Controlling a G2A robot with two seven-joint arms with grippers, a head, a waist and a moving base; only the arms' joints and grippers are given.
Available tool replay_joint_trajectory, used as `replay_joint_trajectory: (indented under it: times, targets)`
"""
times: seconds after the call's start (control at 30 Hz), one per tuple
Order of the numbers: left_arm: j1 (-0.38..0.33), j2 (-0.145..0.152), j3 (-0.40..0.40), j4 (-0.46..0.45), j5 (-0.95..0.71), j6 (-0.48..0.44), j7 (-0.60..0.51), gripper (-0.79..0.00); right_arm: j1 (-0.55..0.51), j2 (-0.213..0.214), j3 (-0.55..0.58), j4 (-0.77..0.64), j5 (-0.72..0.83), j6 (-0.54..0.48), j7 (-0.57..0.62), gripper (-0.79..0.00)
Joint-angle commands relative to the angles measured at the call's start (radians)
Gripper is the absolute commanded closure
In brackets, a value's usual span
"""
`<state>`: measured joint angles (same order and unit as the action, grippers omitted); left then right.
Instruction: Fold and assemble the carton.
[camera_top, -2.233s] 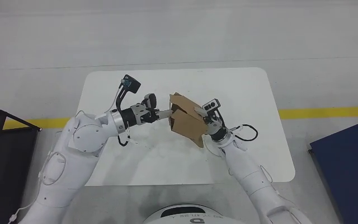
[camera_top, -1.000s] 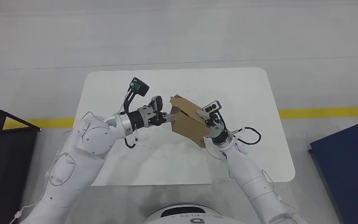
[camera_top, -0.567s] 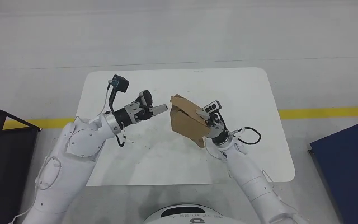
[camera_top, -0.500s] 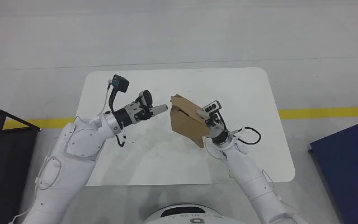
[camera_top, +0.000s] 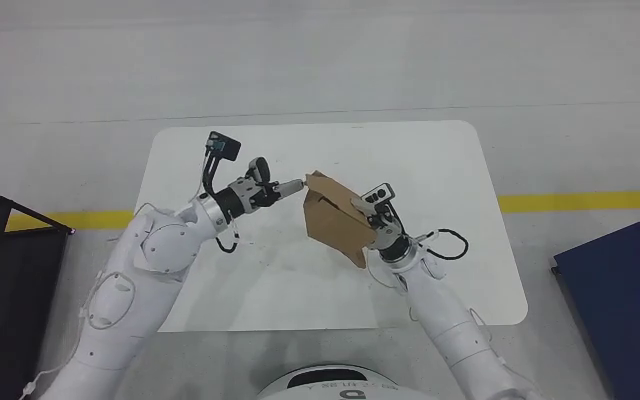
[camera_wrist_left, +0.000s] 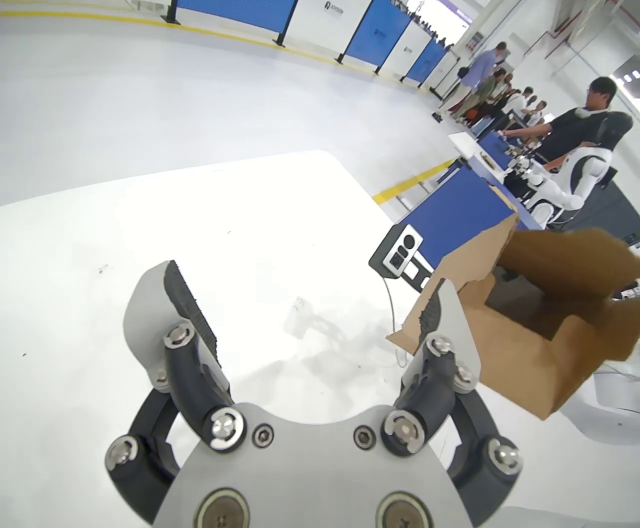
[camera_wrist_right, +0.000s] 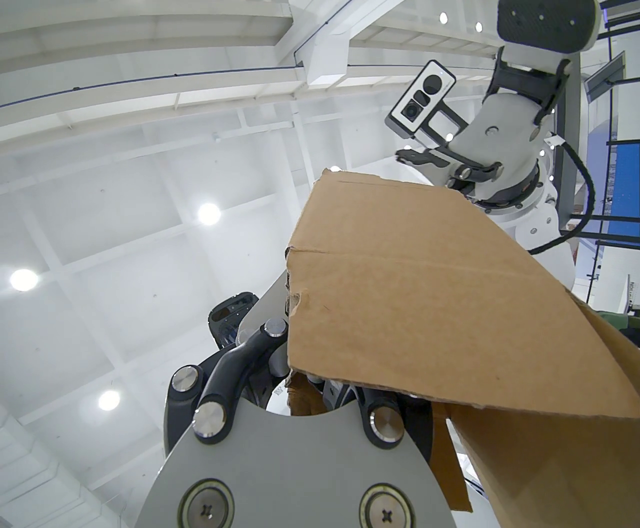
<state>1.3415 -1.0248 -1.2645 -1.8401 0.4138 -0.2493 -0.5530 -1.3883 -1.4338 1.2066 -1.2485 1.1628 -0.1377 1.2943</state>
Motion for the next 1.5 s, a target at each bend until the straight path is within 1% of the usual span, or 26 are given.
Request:
replay_joint_trajectory:
  times: [0.0,0.2,0.4,0.6,0.83,1.1,1.2,1.33,1.47]
  targets:
    - [-0.021,-0.004,0.011,0.012,-0.007,0.002,0.007,-0.785,-0.002,0.001,0.000,-0.001,-0.002,0.005,0.001,0.000]
    - [-0.069,-0.011,0.051,0.020,-0.002,-0.010,-0.020,-0.785,-0.004,0.003,0.002,0.006,0.000,0.014,-0.003,0.000]
    - [-0.092,-0.014,0.083,0.012,0.075,0.005,-0.062,-0.785,0.001,0.003,0.001,0.011,0.012,0.018,-0.009,0.000]
    - [-0.105,-0.018,0.104,0.004,0.083,0.005,-0.068,-0.785,0.003,0.002,-0.013,0.008,0.000,0.017,-0.020,0.000]
    - [-0.101,-0.019,0.106,0.001,0.087,-0.010,-0.074,-0.785,-0.001,0.003,-0.009,0.013,0.002,0.010,-0.036,0.000]
    - [-0.059,-0.013,0.057,-0.020,0.054,-0.029,-0.051,-0.785,0.003,0.003,-0.006,0.027,0.017,0.011,-0.038,0.000]
    - [-0.049,-0.011,0.045,-0.023,0.048,-0.038,-0.061,-0.785,0.006,0.003,-0.008,0.032,0.020,0.010,-0.037,0.000]
    - [-0.047,-0.011,0.050,-0.022,0.046,-0.037,-0.072,-0.785,0.007,0.002,-0.012,0.033,0.019,0.008,-0.037,0.000]
    - [-0.060,-0.015,0.069,-0.015,0.047,-0.034,-0.079,-0.785,0.005,0.003,-0.014,0.028,0.016,0.006,-0.035,0.000]
